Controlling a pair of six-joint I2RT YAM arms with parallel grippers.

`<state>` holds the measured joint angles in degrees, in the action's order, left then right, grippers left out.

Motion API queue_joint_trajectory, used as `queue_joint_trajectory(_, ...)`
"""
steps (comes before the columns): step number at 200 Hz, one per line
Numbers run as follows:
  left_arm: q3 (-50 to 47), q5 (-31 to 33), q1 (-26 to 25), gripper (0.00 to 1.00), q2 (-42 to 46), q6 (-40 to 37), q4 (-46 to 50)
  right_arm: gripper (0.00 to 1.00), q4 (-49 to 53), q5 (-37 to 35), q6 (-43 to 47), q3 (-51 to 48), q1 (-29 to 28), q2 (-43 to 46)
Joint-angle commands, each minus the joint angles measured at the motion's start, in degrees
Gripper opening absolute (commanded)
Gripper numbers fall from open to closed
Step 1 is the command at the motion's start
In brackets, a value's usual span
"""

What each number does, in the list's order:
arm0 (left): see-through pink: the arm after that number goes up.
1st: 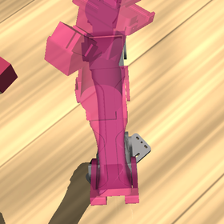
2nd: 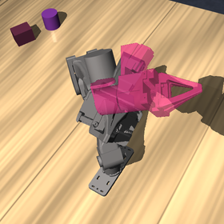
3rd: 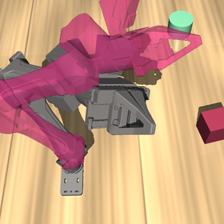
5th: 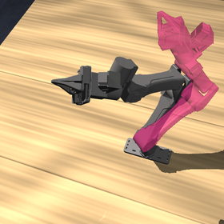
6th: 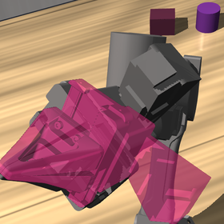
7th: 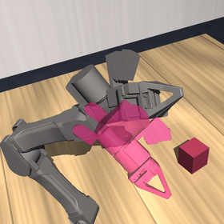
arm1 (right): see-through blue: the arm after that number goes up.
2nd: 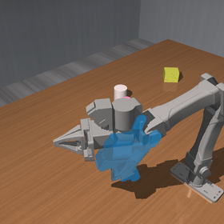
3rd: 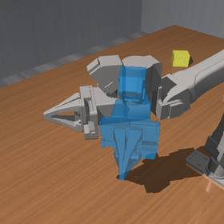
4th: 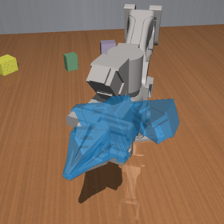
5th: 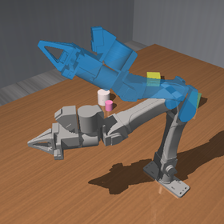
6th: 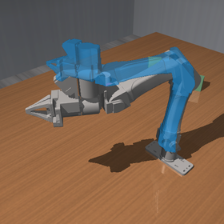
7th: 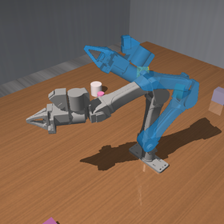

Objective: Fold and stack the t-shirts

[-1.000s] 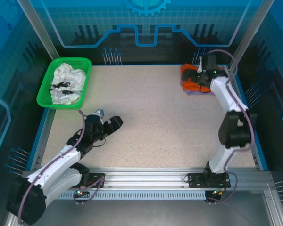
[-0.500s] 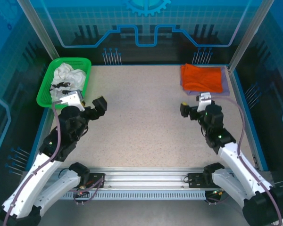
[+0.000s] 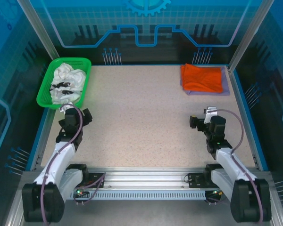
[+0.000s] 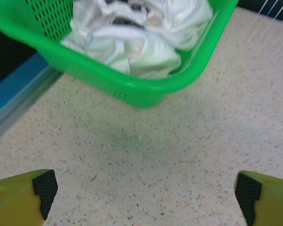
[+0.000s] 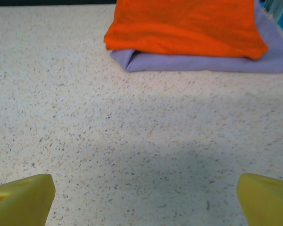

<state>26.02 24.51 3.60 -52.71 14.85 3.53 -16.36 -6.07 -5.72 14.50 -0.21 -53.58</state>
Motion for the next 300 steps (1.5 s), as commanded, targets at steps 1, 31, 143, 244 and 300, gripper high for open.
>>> queue_joint_trajectory(1, -1.0, -3.0, 1.8, 0.99, -3.8, 0.2, -11.8, 1.0, -8.6, 3.5, -0.7, 2.7, 0.3, -7.5)
queue_joint_trajectory(31, -3.8, -4.9, 2.2, 0.99, -12.5, -4.3, -23.8, 1.0, -11.9, 1.6, 0.4, 7.8, -1.8, -17.0)
queue_joint_trajectory(143, -11.0, -27.2, 0.6, 0.99, -26.8, -11.5, -60.2, 1.0, -38.3, -7.0, 8.2, 2.9, -8.1, -30.6)
queue_joint_trajectory(244, -3.9, -22.6, -2.6, 0.99, -35.9, -14.2, -55.3, 1.0, -28.6, -4.8, 4.5, 9.2, -4.4, -32.5)
queue_joint_trajectory(300, -3.9, -22.5, -2.8, 0.99, -35.8, -14.4, -55.3, 1.0, -28.8, -4.9, 4.5, 9.1, -4.5, -32.5)
